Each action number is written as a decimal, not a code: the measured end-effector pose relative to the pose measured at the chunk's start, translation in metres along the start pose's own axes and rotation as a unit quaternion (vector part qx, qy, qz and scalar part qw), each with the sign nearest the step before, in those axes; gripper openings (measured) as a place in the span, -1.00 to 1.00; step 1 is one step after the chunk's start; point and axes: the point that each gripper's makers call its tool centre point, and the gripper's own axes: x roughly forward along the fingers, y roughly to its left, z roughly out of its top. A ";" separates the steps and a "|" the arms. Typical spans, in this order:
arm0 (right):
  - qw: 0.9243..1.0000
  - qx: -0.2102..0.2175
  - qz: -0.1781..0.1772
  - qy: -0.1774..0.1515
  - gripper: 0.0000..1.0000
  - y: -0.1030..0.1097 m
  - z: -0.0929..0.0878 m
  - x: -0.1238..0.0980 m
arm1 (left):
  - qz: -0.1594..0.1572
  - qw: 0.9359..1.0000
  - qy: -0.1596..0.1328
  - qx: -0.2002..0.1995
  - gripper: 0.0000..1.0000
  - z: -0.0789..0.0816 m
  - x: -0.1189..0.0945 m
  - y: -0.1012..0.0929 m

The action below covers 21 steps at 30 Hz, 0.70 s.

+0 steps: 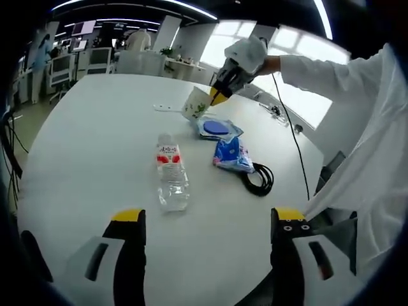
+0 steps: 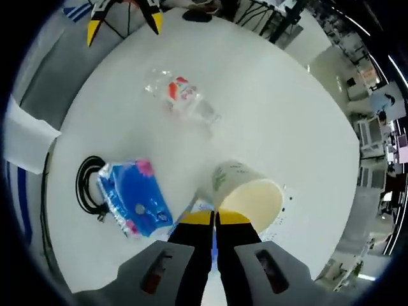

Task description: Arrange the tabletop items into an orderly group along one side of the table until the central work area is clear of visible clutter.

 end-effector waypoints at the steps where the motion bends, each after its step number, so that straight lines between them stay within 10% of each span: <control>1: 1.000 -0.019 -0.004 0.011 -1.00 -0.003 -0.004 0.004 | 0.000 1.000 0.000 -0.001 0.64 0.000 0.000 0.000; 21: 0.985 -0.157 0.002 0.079 -1.00 -0.010 -0.011 0.034 | 0.000 1.000 -0.002 -0.016 0.62 -0.007 0.004 0.010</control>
